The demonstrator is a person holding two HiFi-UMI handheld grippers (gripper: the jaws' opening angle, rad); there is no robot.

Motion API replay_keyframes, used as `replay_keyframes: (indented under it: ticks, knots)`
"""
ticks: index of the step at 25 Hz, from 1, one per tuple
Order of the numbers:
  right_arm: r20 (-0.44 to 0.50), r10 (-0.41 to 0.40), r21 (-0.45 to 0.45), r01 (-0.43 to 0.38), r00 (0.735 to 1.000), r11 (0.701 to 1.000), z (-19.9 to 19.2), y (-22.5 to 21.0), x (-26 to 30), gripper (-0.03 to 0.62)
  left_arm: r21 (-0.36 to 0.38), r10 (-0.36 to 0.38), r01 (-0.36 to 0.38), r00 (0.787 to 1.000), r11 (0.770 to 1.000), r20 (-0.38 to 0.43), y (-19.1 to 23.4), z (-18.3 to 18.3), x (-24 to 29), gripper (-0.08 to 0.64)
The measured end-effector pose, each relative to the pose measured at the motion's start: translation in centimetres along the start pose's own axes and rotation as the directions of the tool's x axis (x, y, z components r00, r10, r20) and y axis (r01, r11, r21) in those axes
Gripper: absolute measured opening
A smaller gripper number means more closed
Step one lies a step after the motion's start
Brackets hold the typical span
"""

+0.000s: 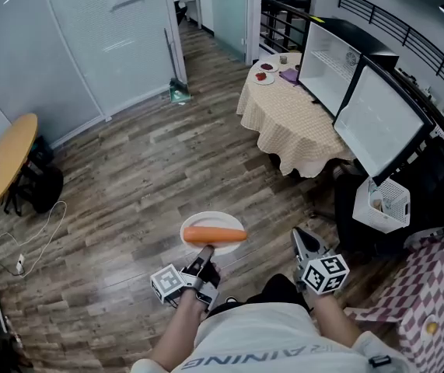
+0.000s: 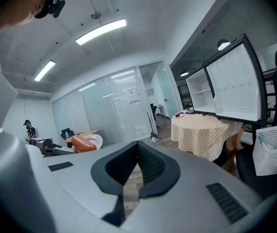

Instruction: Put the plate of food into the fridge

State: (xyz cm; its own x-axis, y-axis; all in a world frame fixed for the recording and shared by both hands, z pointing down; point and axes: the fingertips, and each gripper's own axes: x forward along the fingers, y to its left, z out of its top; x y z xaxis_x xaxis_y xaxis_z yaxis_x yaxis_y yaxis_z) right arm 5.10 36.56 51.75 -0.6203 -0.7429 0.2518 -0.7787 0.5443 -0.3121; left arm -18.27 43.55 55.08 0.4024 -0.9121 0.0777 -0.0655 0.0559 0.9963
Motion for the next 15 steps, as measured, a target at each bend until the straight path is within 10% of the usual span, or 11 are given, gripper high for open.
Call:
replay_keyframes:
  ticks: [15]
  knots:
    - [-0.077,0.109,-0.036,-0.112,0.991,0.993,1.0,1.0,9.9,0.023,0.006,-0.001,0.0,0.996,1.0,0.093,0.7,6.9,4.1,0.029]
